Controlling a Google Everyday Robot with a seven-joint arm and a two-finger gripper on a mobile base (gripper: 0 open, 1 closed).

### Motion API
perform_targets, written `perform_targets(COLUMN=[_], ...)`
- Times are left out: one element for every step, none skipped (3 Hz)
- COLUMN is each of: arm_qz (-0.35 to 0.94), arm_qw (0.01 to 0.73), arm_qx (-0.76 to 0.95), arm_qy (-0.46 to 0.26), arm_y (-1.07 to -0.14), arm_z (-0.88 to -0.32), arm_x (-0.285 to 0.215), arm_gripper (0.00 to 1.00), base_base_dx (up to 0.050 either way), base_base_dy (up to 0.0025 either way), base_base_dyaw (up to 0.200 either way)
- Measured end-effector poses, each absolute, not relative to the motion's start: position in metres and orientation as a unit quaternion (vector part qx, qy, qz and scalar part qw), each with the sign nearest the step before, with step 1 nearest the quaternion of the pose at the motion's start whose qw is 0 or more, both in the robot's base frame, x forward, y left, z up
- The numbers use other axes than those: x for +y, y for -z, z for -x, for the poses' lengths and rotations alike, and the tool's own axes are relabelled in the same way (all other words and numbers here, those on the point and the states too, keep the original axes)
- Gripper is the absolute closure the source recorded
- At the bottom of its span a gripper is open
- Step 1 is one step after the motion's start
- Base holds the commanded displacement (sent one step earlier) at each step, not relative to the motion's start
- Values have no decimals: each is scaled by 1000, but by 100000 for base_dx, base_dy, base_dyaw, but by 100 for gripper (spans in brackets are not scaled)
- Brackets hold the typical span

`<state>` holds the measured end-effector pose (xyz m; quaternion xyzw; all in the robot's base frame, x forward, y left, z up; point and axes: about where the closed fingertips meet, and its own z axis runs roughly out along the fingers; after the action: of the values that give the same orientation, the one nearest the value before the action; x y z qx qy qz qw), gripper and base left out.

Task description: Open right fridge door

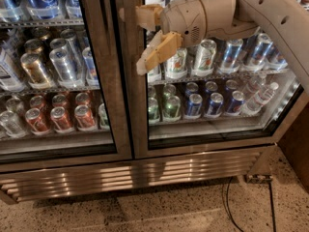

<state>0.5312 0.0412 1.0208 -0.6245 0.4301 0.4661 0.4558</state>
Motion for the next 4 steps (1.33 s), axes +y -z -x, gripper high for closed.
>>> perform_targets(arm_qz=[625, 626, 626, 626], arm_qw=[455, 450, 450, 450], arm_qx=[430, 432, 432, 432], arm_qy=[-466, -469, -469, -469], arm_y=[-1021, -1018, -1018, -1018], arm_z=[-531, -530, -530, -530], arm_x=[42, 43, 43, 43], arm_gripper=[0, 0, 0, 19], base_base_dx=[0, 0, 0, 0], base_base_dy=[0, 0, 0, 0], base_base_dyaw=[0, 0, 0, 0])
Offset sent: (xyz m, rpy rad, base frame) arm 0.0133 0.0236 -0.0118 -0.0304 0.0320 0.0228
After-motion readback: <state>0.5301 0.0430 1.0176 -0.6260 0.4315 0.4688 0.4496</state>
